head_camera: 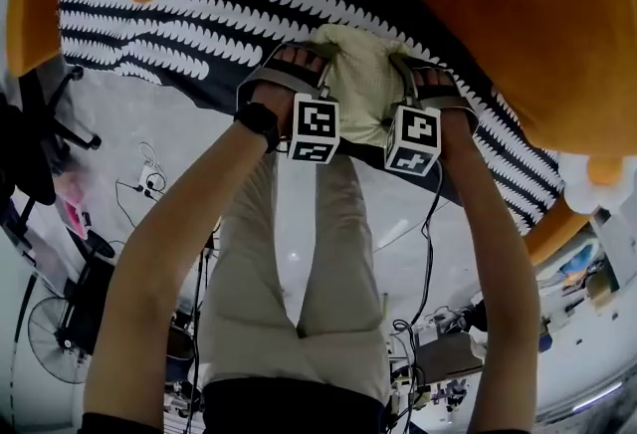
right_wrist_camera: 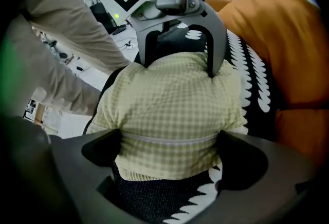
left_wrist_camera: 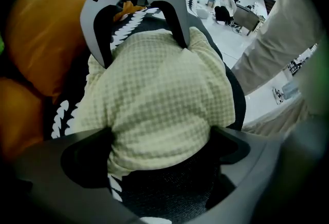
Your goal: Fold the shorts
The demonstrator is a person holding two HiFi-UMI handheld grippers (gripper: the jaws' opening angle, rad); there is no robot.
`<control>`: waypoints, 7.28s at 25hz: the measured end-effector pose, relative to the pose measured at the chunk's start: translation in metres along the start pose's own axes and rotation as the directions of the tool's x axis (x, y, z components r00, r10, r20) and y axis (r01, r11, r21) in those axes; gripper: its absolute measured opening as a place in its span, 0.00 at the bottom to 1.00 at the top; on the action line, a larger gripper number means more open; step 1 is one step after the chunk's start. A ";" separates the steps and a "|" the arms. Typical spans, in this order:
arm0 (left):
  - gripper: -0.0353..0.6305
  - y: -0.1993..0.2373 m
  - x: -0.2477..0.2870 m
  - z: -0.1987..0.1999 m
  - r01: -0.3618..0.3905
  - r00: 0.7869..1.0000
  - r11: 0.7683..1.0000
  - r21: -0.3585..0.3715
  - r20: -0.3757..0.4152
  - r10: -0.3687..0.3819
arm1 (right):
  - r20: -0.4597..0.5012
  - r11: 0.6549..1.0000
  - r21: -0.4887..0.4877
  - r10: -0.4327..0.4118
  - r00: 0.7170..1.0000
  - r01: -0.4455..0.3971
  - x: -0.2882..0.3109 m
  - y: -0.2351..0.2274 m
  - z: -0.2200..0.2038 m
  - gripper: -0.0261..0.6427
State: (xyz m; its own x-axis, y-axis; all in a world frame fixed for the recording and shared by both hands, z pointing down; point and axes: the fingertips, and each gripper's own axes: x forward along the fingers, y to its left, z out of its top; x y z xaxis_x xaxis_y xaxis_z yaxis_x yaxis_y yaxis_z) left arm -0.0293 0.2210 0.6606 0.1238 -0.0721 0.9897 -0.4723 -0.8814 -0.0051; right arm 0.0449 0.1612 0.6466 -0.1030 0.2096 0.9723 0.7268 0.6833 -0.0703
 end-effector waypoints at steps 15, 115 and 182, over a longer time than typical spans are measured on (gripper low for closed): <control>0.23 -0.016 -0.040 0.007 -0.037 0.968 0.995 -0.088 0.243 0.057 | 0.120 0.992 0.126 -0.016 0.993 0.001 -0.033 0.014 0.003 0.32; 0.89 0.050 -0.080 0.002 -0.053 0.931 0.998 0.018 0.362 0.043 | 0.250 0.963 0.187 -0.240 0.938 0.196 -0.076 -0.033 0.025 0.92; 0.07 -0.108 -0.929 -0.042 -0.215 0.092 0.664 -0.716 0.662 0.744 | -0.177 -0.196 0.950 -0.979 -0.098 0.242 -0.837 0.221 0.335 0.12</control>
State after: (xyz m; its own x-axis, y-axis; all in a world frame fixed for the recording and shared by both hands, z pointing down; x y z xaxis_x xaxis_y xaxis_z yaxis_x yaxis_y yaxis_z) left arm -0.1301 0.4032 -0.2521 0.2382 -0.9712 -0.0077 -0.9652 -0.2358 -0.1134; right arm 0.0643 0.3708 -0.2573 -0.5812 -0.8136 0.0130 -0.8128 0.5813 0.0375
